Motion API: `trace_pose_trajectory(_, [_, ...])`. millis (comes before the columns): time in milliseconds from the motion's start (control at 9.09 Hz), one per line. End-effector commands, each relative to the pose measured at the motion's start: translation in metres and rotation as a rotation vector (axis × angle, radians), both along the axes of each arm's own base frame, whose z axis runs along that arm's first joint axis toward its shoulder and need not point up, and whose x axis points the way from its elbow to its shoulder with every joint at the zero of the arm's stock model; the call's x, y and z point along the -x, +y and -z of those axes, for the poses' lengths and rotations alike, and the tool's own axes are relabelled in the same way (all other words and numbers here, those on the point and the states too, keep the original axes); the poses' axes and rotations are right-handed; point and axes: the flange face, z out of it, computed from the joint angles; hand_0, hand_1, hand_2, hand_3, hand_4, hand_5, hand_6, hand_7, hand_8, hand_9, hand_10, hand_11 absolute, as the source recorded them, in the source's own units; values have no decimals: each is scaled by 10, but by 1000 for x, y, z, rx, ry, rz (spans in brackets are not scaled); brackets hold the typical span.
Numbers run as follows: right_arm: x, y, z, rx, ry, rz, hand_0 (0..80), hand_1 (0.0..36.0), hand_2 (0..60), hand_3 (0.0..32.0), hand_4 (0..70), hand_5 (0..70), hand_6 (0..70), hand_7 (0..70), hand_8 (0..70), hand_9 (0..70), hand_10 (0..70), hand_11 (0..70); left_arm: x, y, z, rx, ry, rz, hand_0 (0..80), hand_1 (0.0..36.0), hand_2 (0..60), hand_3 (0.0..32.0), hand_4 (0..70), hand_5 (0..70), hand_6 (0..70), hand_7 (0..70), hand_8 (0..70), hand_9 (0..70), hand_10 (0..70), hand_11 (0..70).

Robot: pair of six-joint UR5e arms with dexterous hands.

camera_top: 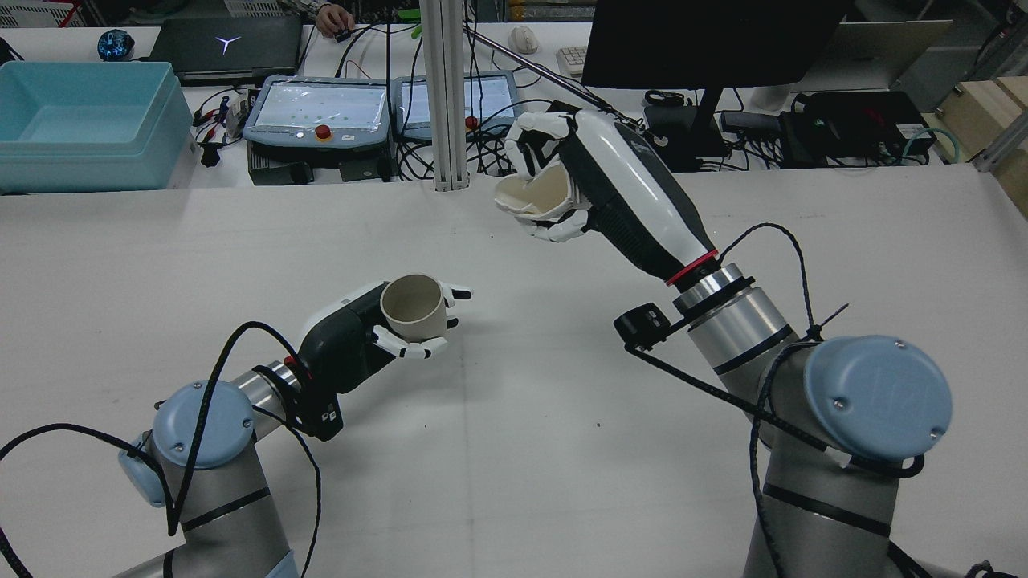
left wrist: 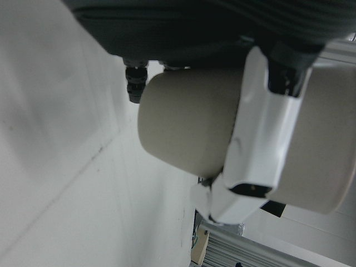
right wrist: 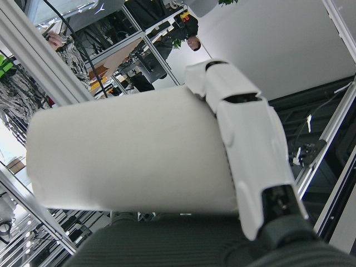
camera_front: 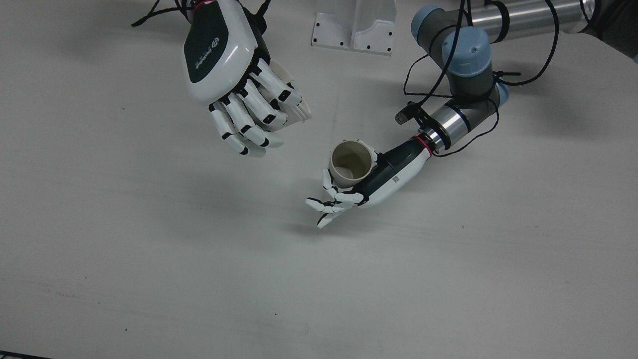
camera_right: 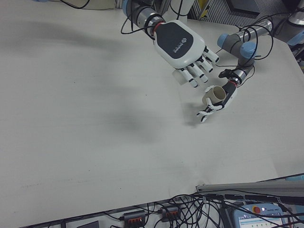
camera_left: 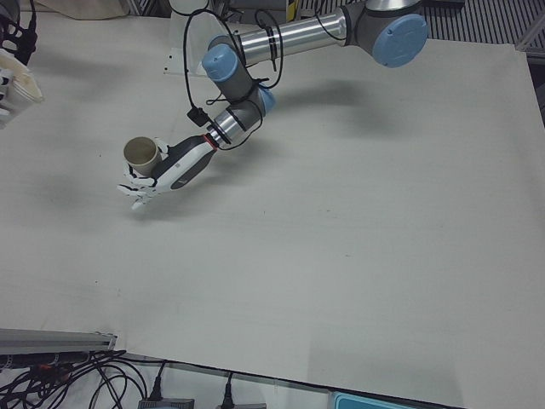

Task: Pour water
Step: 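Tilt the white cup over the beige cup held by the left hand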

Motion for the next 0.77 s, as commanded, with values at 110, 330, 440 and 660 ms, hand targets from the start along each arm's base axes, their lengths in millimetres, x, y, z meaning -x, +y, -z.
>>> trace_pose_trajectory(110, [-203, -29, -96, 99, -234, -31, 800, 360, 518, 0, 235, 700, 447, 613, 302, 418, 267, 419, 132, -11, -148, 25, -48, 136, 800, 360, 600, 0, 700, 700, 178, 293, 49, 47, 84, 150])
trace_pose_trajectory(330, [-265, -25, -176, 239, -311, -2, 800, 360, 544, 0, 231, 700, 462, 631, 311, 427, 278, 432, 223, -29, -192, 18, -76, 265, 800, 360, 600, 0, 700, 700, 182, 299, 51, 52, 89, 154])
trace_pose_trajectory(440, [-287, -23, -231, 323, -326, -19, 764, 360, 542, 0, 226, 700, 459, 619, 311, 426, 287, 443, 234, -26, -212, 37, -108, 272, 800, 360, 600, 0, 700, 700, 188, 305, 52, 54, 89, 154])
trace_pose_trajectory(660, [-289, -59, -354, 309, -349, 4, 604, 307, 446, 0, 149, 573, 370, 485, 289, 403, 303, 460, 244, -23, -242, 49, -123, 284, 800, 360, 600, 0, 700, 700, 205, 315, 56, 56, 89, 151])
